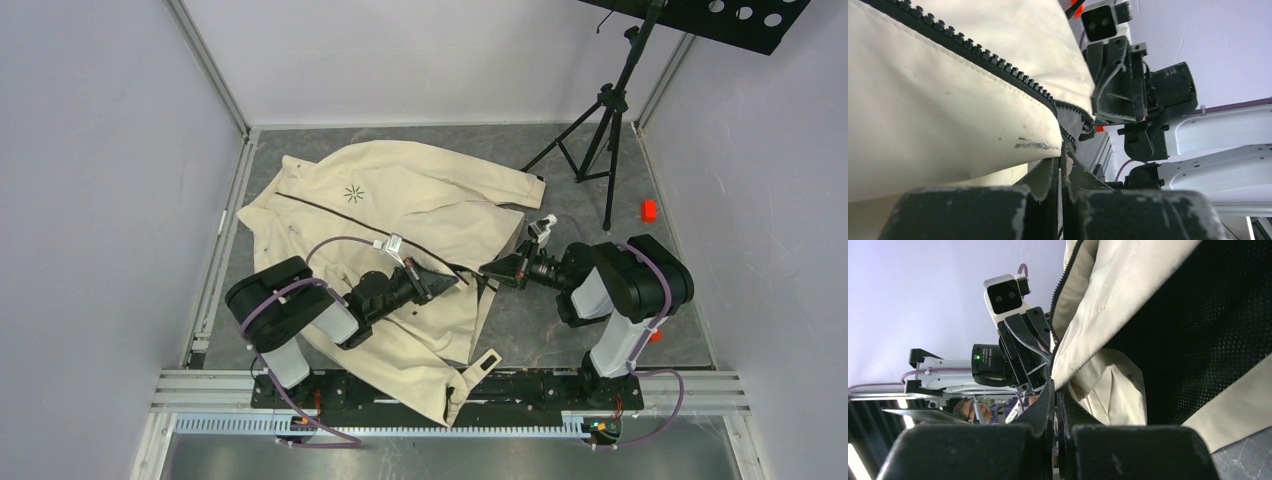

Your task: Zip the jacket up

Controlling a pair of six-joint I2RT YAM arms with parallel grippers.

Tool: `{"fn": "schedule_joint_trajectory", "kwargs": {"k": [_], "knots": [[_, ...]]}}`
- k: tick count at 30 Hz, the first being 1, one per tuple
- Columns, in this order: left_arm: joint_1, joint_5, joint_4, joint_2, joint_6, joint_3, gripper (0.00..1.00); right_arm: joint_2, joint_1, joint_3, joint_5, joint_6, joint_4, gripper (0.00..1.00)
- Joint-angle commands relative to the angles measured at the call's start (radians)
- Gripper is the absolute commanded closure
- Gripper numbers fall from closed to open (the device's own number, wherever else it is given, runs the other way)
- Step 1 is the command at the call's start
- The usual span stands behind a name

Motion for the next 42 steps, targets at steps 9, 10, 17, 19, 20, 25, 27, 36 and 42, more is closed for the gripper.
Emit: {"fn": "schedule_joint_trajectory", "kwargs": {"k": [9, 10, 17, 19, 20, 25, 27, 36, 42], "knots": [[0.004, -0.079, 0.256, 0.117, -0.041, 0.02, 0.98, 0.021, 0.005, -0.012, -0.021, 0.027, 0.243, 1.0], [0.004, -0.08, 0.256, 0.119, -0.043, 0.02, 0.98, 0.023, 0.007, -0.013, -0.02, 0.026, 0.243, 1.0], [0.003, -0.079, 0.257, 0.124, -0.051, 0.034, 0.98, 0.067, 0.008, -0.019, -0.01, 0.06, 0.33, 1.0], [0.003, -0.076, 0.256, 0.132, -0.056, 0.039, 0.98, 0.083, 0.008, -0.019, -0.007, 0.092, 0.382, 1.0], [0.003, -0.074, 0.256, 0.134, -0.056, 0.04, 0.98, 0.087, 0.008, -0.019, -0.007, 0.105, 0.401, 1.0], [0.003, -0.083, 0.256, 0.13, -0.056, 0.033, 0.98, 0.095, 0.007, -0.02, -0.004, 0.129, 0.438, 1.0], [0.003, -0.092, 0.257, 0.127, -0.058, 0.022, 0.98, 0.095, 0.004, -0.019, -0.003, 0.143, 0.455, 1.0], [0.003, -0.107, 0.256, 0.152, -0.093, 0.01, 0.98, 0.084, 0.004, -0.014, -0.002, 0.163, 0.478, 1.0], [0.003, -0.11, 0.249, 0.15, -0.091, 0.012, 0.98, 0.083, 0.005, -0.013, -0.001, 0.163, 0.482, 1.0]]}}
